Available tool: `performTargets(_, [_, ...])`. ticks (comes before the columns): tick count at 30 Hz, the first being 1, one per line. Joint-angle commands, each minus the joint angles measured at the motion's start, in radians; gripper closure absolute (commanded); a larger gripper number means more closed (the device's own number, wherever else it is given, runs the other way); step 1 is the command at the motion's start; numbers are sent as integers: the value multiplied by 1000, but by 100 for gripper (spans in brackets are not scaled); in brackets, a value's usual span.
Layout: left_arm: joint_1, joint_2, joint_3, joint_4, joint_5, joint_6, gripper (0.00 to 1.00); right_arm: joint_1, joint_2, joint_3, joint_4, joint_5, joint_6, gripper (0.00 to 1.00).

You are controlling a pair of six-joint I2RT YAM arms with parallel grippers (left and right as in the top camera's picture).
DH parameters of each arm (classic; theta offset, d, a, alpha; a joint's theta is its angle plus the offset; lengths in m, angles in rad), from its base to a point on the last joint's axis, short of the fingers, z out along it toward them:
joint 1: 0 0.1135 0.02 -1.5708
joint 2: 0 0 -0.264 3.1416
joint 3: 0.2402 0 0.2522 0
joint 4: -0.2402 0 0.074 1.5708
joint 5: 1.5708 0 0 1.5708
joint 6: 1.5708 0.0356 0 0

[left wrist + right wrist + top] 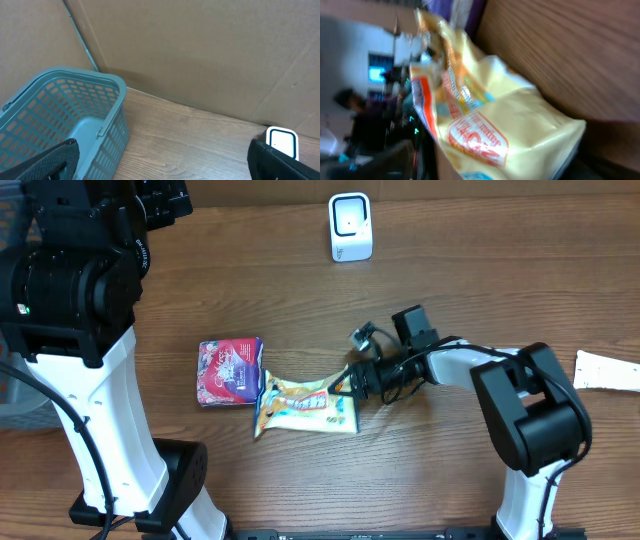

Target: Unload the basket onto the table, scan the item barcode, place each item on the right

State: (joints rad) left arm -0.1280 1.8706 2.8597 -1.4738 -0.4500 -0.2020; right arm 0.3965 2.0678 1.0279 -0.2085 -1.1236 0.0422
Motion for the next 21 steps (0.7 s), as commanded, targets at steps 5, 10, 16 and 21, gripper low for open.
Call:
performTargets(5, [10, 13, 2, 4, -9, 15, 0, 19, 26, -7, -8, -102, 22, 77])
performTargets(10, [10, 13, 2, 4, -9, 15, 0, 19, 26, -6, -1, -121, 22, 96])
performTargets(16, [10, 13, 2, 4, -9, 15, 0, 2, 19, 17, 39, -272, 34, 96])
performTargets(21, [10, 13, 2, 4, -9, 15, 0, -53, -66, 58, 15, -267, 110, 96])
